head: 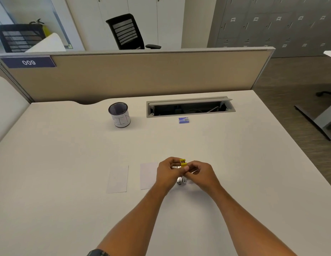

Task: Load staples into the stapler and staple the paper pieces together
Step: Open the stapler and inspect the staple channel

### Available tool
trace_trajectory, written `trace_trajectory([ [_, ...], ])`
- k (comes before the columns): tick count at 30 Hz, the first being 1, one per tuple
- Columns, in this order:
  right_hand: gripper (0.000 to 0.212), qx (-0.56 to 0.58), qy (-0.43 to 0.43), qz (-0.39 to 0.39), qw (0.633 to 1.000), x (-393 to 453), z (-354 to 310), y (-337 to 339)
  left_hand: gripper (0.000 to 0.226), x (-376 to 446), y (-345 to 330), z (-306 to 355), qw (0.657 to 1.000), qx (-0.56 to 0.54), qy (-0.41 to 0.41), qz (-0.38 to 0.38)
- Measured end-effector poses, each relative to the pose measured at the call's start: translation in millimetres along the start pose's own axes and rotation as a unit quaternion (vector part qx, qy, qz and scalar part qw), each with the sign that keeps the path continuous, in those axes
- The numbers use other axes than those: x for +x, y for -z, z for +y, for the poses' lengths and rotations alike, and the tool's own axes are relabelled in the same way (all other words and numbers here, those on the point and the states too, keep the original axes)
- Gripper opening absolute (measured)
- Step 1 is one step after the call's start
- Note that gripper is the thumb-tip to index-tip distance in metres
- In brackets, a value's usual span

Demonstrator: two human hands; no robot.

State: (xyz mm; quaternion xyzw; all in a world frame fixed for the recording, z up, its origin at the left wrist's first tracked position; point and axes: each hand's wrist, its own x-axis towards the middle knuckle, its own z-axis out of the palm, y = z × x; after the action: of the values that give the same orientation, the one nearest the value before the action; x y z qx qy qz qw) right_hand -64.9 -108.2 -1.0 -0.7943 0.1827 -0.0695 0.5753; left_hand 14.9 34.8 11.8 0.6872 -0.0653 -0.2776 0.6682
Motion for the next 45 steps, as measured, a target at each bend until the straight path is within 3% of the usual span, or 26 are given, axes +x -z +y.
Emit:
trace_trajectory([
  [7,0.011,0.007,0.06,0.044,0.997,3,-4,-3,0.028,0,-4,17,0.999,-0.036,-0.012,-0.006],
  [10,0.011,0.007,0.052,0.029,0.998,5,-2,-1,0.016,0,-4,20,0.999,-0.035,-0.014,-0.018],
  [14,0.021,0.088,0.028,0.058,0.994,6,-3,-7,0.01,0,-9,21,0.998,-0.061,-0.014,-0.022],
  [22,0.029,0.002,0.012,0.176,0.984,12,-6,-27,0.011,3,-26,26,0.997,-0.06,0.011,0.045],
  [27,0.032,-0.012,0.023,0.228,0.973,13,-12,-29,0.011,3,-31,34,0.996,-0.074,0.018,0.051],
  [31,0.038,-0.037,0.027,0.241,0.97,15,-16,-29,0.01,5,-30,37,0.999,-0.013,-0.011,0.047],
  [36,0.046,-0.121,0.018,0.254,0.959,19,-23,-30,0.023,-1,-35,32,0.995,0.026,-0.052,0.082],
  [40,0.048,-0.205,0.038,0.248,0.946,17,-24,-30,0.041,-3,-45,31,0.983,0.089,-0.023,0.157],
  [45,0.043,-0.275,0.079,0.249,0.925,17,-27,-25,0.053,-4,-51,30,0.98,0.118,0.028,0.16],
])
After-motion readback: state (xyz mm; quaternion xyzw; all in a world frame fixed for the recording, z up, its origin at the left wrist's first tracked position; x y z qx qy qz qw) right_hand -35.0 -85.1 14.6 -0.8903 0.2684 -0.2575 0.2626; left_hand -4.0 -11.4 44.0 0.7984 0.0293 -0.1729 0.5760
